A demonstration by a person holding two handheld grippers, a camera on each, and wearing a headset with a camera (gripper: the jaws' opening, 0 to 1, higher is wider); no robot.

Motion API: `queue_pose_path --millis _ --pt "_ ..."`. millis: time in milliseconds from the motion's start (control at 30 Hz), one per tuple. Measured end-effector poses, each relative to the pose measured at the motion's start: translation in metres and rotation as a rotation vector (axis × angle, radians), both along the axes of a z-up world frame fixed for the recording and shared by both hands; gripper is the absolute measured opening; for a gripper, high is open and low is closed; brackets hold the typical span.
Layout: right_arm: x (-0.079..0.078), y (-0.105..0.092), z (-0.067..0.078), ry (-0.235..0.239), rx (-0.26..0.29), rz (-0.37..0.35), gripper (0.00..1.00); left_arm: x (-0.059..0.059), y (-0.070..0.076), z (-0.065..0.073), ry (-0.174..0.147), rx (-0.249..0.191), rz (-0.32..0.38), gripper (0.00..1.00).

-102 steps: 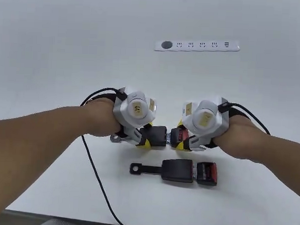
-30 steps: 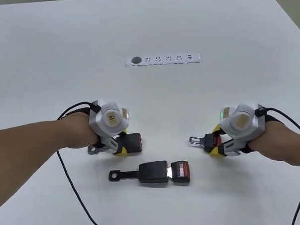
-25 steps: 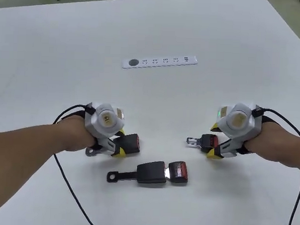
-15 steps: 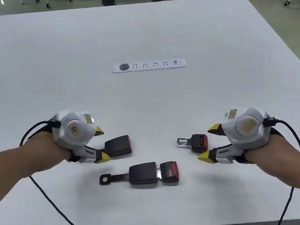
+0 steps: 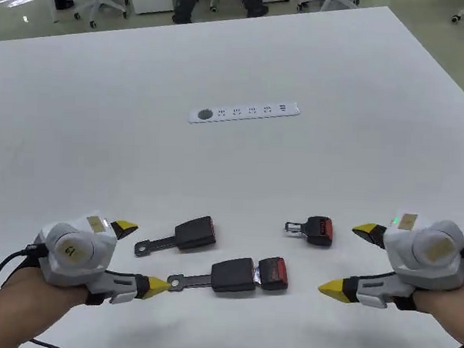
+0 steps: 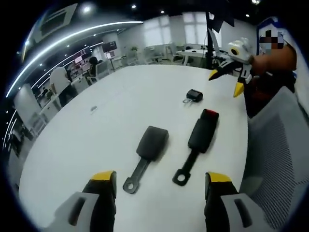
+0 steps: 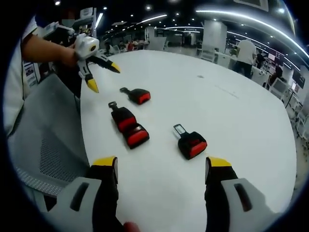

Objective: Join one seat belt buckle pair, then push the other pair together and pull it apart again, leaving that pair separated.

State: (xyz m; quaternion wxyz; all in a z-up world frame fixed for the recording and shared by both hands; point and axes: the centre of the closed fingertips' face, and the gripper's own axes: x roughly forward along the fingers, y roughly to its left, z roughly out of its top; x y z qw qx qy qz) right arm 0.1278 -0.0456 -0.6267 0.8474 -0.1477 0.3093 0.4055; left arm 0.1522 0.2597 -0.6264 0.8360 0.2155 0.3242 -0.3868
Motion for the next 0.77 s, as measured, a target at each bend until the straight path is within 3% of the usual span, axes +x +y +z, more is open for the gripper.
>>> queue_pose_path --millis 233,300,333,433,567,767 --pt "-0.01 -0.008 0.003 -0.012 0.014 -0.021 0.83 -0.021 0.026 0.0 0.016 -0.022 0.047 0.89" --pt "-0.01 -0.01 0.001 0.009 0.039 -0.043 0.85 -0.023 0.032 0.0 0.02 -0.054 0.088 0.95" --pt "-0.012 -0.009 0.002 0.028 0.084 -0.084 0.88 -0.023 0.034 0.0 0.02 -0.063 0.107 0.99" --pt "-0.012 -0.012 0.001 0.025 0.107 -0.124 1.0 -0.029 0.035 -0.002 0.029 -0.076 0.125 1.0" --pt "-0.015 -0.013 -0.003 0.019 0.072 -0.115 1.0 -0.031 0.031 0.0 0.019 -0.087 0.143 1.0" --pt "-0.014 -0.005 0.002 0.015 0.082 -0.128 1.0 -0.032 0.028 0.002 0.005 -0.093 0.151 1.0"
